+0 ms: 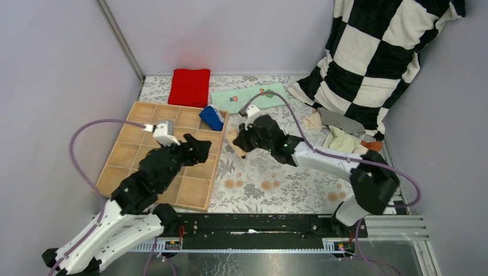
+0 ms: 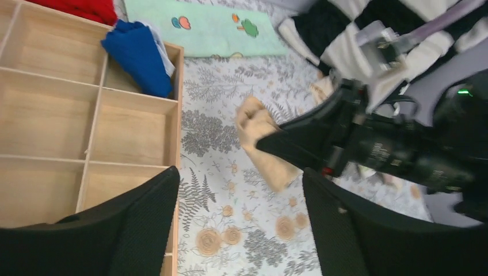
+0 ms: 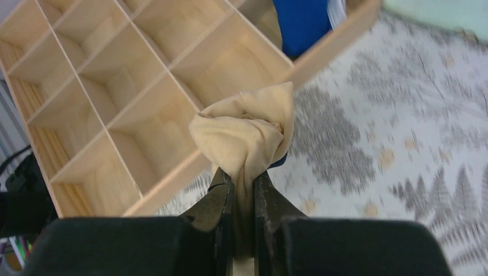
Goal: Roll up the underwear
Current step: Pick up the underwear from the center of the board, then place the underwear in the storage box.
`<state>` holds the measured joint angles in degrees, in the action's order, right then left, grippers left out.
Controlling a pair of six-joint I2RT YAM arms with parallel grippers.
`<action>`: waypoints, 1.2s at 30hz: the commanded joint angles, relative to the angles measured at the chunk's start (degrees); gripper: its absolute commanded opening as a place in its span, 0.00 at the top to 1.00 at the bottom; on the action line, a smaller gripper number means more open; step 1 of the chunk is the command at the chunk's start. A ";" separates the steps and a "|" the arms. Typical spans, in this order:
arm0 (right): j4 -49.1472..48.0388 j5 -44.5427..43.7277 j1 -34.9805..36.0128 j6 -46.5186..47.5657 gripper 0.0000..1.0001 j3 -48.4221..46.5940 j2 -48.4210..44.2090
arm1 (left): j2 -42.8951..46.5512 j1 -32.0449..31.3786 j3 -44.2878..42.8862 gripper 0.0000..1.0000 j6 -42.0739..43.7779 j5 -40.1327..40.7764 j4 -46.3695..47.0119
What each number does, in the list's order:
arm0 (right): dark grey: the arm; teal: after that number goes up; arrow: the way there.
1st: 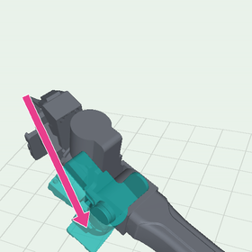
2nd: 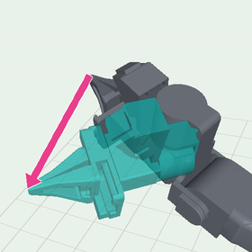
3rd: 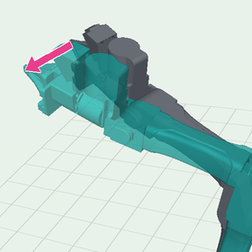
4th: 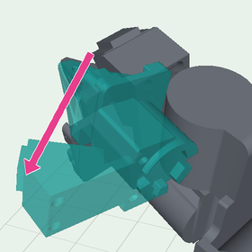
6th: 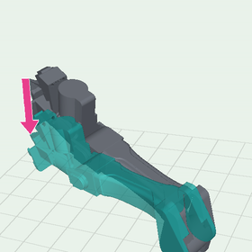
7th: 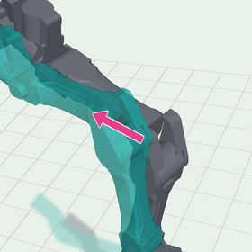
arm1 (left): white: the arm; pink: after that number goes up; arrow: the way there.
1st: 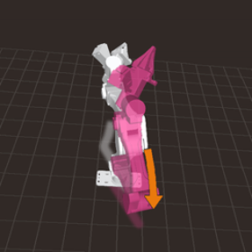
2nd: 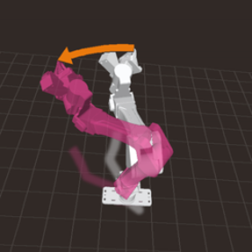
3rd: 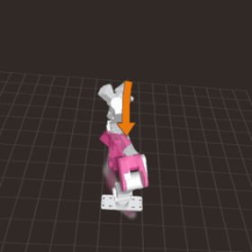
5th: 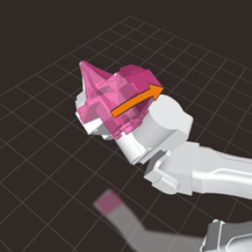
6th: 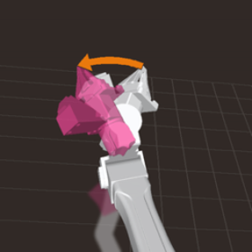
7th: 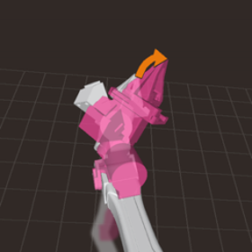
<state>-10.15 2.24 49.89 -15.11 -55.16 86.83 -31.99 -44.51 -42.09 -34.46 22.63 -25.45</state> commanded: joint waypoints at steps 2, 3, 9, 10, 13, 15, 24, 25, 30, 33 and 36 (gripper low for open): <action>-6.98 3.67 0.38 5.07 1.00 -12.68 11.55 | 5.40 0.43 -6.27 0.05 1.77 8.66 -12.46; -8.28 4.18 0.67 5.48 1.00 -14.75 14.43 | 5.74 0.43 -7.45 0.02 1.83 9.22 -13.43; -13.81 3.80 3.29 10.89 1.00 -25.10 26.24 | 6.55 0.39 -11.32 0.01 3.60 11.95 -18.04; -14.15 3.26 3.70 11.92 1.00 -26.79 28.06 | 6.69 0.45 -11.77 0.01 3.80 12.52 -18.60; -14.08 2.67 4.07 13.76 1.00 -31.92 33.23 | 7.45 0.39 -12.46 0.01 3.87 12.82 -19.60; -14.34 1.97 4.28 14.81 1.00 -34.60 36.11 | 8.13 0.47 -12.29 0.01 3.81 12.41 -19.99; -13.92 -1.63 4.91 21.67 1.00 -37.64 41.91 | 9.18 0.39 -10.54 0.01 2.91 11.28 -20.79; -13.74 -1.65 4.95 21.69 1.00 -36.85 41.60 | 9.29 0.40 -10.36 0.01 2.86 11.07 -20.78; -11.73 -1.23 4.95 21.11 1.00 -34.31 40.87 | 9.56 0.44 -9.43 0.01 2.46 10.37 -20.63; -8.92 -0.78 4.94 21.27 1.00 -34.55 41.30 | 9.36 0.41 -9.60 0.01 2.39 10.21 -20.60; -7.40 -0.79 4.96 21.63 1.00 -34.73 41.87 | 9.70 0.44 -8.95 0.01 2.46 10.28 -20.22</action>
<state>-18.90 2.02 54.43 5.10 -89.36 129.08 -23.11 -44.51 -52.05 -32.25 33.34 -44.93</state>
